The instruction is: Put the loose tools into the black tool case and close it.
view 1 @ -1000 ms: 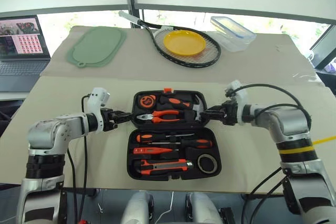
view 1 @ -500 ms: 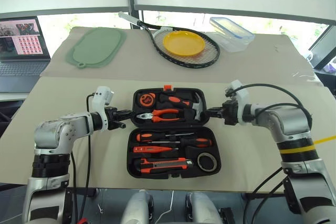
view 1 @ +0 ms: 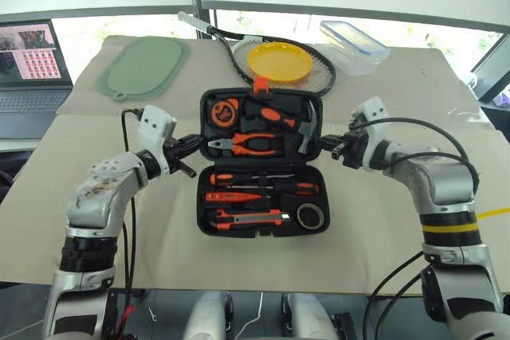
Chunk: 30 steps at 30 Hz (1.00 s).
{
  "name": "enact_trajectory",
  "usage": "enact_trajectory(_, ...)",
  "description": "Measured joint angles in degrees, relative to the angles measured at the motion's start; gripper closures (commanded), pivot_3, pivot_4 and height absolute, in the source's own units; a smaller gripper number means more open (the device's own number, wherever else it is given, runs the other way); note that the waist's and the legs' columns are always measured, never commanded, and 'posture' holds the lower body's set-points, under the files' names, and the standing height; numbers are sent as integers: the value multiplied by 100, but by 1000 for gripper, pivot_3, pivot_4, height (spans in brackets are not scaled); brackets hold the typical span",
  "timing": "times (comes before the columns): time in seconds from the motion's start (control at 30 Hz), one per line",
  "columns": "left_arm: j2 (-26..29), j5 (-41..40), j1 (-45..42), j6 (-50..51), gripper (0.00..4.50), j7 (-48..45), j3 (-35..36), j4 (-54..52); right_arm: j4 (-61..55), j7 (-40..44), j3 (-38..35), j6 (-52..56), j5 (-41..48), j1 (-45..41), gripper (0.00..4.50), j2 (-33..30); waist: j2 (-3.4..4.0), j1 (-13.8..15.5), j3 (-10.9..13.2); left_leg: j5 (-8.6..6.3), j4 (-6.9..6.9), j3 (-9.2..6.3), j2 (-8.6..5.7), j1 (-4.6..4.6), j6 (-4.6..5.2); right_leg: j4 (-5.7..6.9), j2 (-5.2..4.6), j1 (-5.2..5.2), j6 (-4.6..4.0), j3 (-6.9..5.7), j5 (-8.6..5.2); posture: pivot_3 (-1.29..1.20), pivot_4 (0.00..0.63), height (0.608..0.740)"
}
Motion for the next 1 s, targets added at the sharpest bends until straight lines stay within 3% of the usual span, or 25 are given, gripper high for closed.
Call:
enact_trajectory(0.13,-42,534,402,-1066,4441,118,-165,1,-355,-109,147,-820,-449,522,4423,-23,0,13,0,-6,3,4,-2,-8,9,-9,-5,1,7,-4,-1,0,150,738)
enact_trajectory(0.27,-192,975,898,-2046,4441,546,-180,-86,-705,-357,205,-2291,-994,1358,4423,-10,2,14,-3,-15,0,6,0,25,19,-21,-7,30,11,-4,-3,0,150,738)
enact_trajectory(0.5,-192,1058,1535,-2366,4441,763,-80,-521,-808,-397,195,-3769,-1339,2139,4423,-56,2,-27,-3,-13,1,8,6,57,14,-10,-6,44,3,1,-6,0,150,738)
enact_trajectory(0.73,-202,694,2693,-1439,2145,957,565,-1434,-1403,-83,-205,-4165,-1151,3343,2149,-406,1,-56,-2,-14,-1,13,19,62,15,-7,-7,43,0,8,-8,0,150,738)
enact_trajectory(0.83,-72,54,3116,-690,1069,859,994,-2142,-1963,227,-548,-4024,-830,3866,1157,-788,-1,-43,-1,-14,7,11,24,66,15,0,-9,47,1,8,-9,0,150,738)
enact_trajectory(1.0,945,-1641,3771,866,1069,130,2695,-2687,-2840,1436,-1541,-3198,428,5101,1157,-1783,0,-21,-1,-12,3,10,50,83,8,0,4,57,-25,-4,-31,0,150,738)
